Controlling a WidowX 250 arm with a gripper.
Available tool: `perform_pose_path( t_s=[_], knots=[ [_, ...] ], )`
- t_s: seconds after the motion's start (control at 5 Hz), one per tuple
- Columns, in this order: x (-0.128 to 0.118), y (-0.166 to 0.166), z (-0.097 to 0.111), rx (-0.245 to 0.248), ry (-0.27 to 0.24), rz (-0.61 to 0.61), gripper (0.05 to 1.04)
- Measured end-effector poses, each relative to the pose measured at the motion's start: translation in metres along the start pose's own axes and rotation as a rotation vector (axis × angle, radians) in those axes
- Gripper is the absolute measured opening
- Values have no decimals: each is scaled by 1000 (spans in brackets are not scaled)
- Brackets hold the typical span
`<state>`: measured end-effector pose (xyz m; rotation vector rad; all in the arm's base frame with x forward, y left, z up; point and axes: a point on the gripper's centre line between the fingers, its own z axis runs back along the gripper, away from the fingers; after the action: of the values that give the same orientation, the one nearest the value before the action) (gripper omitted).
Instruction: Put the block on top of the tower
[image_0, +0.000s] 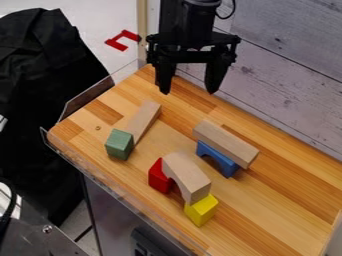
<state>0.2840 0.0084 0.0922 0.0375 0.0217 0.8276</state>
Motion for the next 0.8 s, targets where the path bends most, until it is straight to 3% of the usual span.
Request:
perform_pose_path(
  t_s=[0.2,0.4,0.8],
  knots=[
    [-3,1,-10,24,28,-1,1000],
    [-8,-11,-9,17,47,109,1000],
    [-11,-27,-12,27,14,225,1000]
  ],
)
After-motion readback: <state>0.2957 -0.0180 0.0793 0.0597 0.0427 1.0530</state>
